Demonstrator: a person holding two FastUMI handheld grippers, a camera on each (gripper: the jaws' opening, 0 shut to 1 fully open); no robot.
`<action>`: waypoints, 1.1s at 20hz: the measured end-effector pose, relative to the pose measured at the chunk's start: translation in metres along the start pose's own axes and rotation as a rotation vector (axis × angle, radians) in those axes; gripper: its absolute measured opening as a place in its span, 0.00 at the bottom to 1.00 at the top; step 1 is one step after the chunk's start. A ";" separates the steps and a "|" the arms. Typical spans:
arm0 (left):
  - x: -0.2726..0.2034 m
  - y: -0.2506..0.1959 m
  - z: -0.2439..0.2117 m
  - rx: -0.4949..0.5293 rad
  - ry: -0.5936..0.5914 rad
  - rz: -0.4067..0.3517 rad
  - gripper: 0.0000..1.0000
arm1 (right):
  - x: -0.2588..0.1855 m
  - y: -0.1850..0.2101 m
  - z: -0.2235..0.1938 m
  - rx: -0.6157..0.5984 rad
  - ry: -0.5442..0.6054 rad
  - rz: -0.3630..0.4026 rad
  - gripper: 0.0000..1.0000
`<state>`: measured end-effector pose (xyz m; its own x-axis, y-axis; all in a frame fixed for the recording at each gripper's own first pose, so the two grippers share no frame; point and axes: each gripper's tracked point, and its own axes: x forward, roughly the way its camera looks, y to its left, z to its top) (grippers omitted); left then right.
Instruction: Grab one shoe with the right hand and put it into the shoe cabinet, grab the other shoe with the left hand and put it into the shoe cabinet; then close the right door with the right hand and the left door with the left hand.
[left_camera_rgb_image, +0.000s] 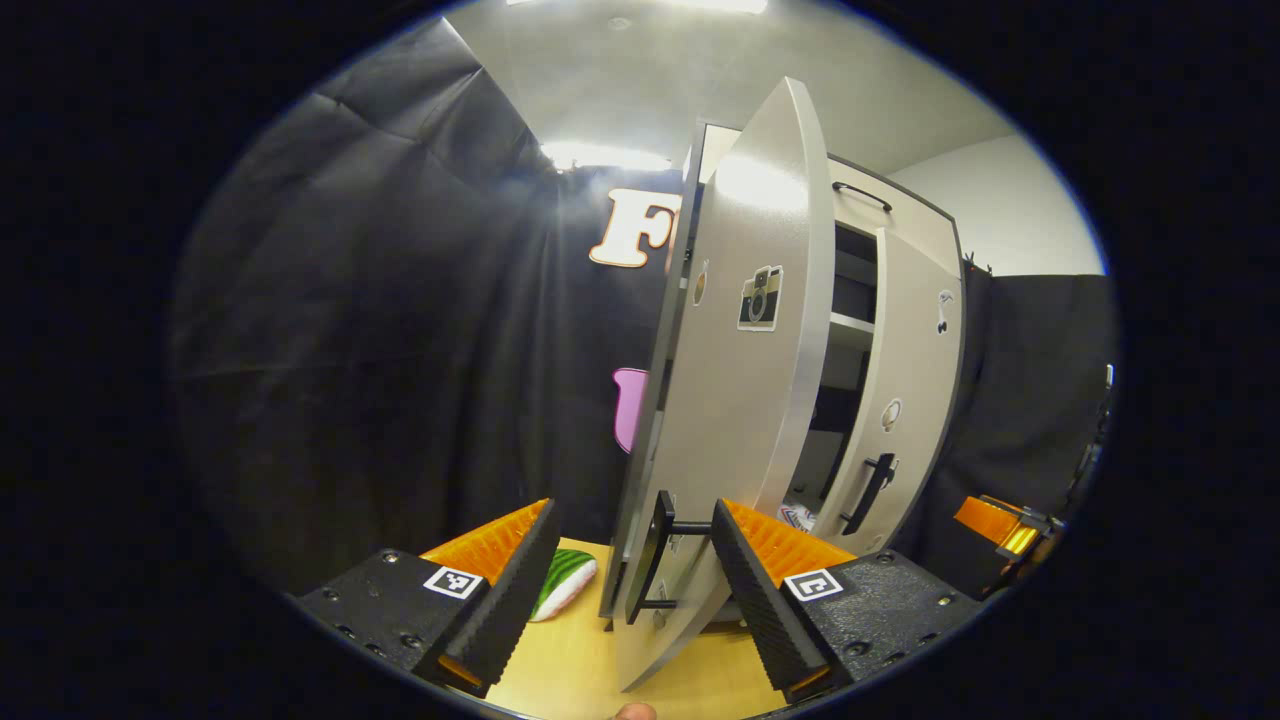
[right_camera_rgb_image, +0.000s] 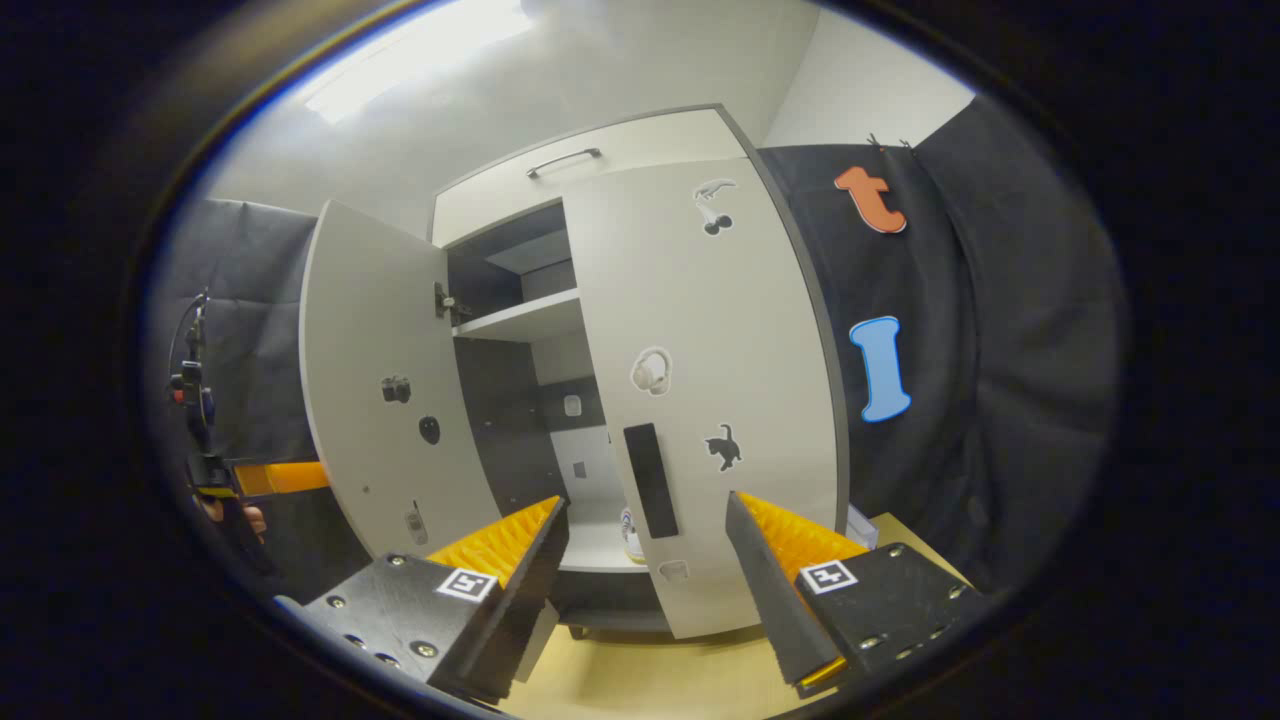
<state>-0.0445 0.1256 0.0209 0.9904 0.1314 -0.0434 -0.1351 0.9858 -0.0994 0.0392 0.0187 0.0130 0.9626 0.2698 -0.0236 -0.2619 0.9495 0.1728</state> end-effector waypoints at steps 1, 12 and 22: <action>0.006 -0.008 -0.001 -0.001 0.002 -0.018 0.94 | -0.001 -0.001 0.000 0.001 0.000 -0.004 0.94; 0.027 -0.106 -0.012 -0.024 -0.015 -0.331 0.89 | -0.013 -0.003 0.005 -0.005 -0.014 -0.020 0.94; 0.039 -0.121 -0.021 0.059 -0.005 -0.311 0.94 | -0.026 -0.022 0.001 0.023 -0.012 -0.063 0.94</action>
<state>0.0101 0.0091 0.0101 0.9841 -0.1771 -0.0152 0.1761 0.9831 -0.0496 0.0200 -0.0089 0.0105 0.9779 0.2078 -0.0231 -0.1995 0.9605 0.1940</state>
